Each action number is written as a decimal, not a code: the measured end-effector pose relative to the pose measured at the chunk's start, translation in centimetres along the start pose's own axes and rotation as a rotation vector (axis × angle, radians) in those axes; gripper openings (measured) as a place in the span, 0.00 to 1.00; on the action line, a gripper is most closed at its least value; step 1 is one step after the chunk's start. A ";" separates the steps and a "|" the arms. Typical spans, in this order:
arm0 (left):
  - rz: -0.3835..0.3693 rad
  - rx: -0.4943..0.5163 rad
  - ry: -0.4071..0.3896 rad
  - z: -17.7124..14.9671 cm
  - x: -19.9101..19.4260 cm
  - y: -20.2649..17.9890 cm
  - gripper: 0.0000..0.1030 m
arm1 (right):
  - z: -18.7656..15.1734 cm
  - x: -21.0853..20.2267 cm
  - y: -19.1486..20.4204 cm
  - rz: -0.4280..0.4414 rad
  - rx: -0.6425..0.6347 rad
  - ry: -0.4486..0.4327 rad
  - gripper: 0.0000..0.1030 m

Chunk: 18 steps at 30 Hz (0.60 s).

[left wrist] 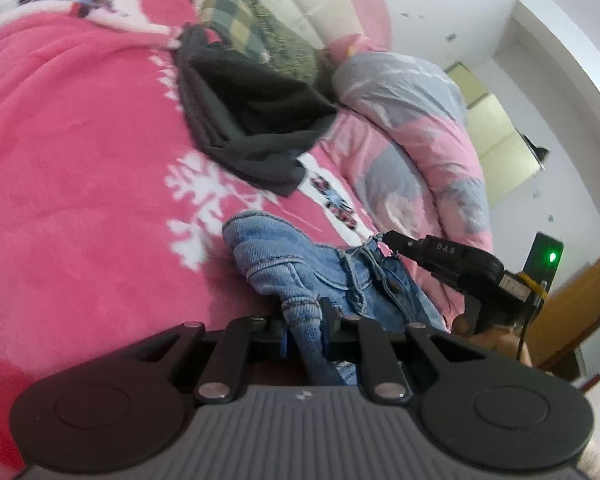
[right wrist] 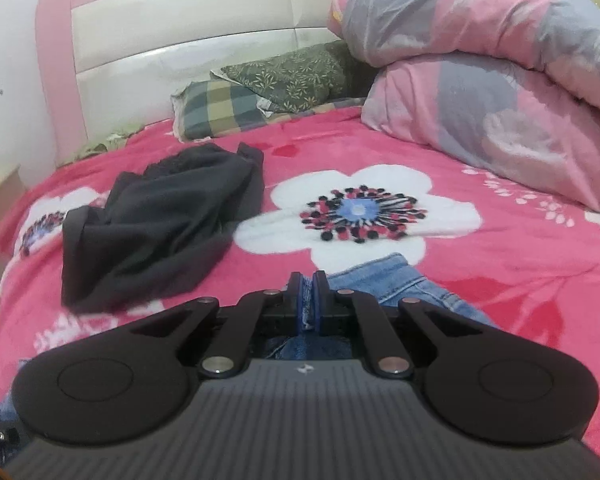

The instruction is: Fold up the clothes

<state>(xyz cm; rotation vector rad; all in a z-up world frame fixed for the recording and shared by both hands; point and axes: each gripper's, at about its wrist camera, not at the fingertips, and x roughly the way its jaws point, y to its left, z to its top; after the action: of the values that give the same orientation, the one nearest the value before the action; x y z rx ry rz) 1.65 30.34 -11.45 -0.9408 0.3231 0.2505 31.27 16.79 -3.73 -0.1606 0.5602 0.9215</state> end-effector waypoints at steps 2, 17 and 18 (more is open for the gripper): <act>0.009 0.003 -0.007 0.0 0.0 0.0 0.15 | -0.4 1.4 0.3 0.011 0.006 0.014 0.03; 0.045 0.061 -0.045 -0.5 -0.2 -0.5 0.14 | -0.4 1.2 0.2 -0.024 -0.003 0.088 0.28; 0.045 0.058 -0.047 -0.5 -0.2 -0.5 0.14 | -0.2 -0.2 0.1 -0.021 -0.001 0.064 0.28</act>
<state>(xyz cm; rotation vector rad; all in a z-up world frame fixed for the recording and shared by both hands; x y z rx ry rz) 1.54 29.60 -11.30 -0.8695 0.3071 0.3022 30.99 16.68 -3.81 -0.1969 0.6165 0.8984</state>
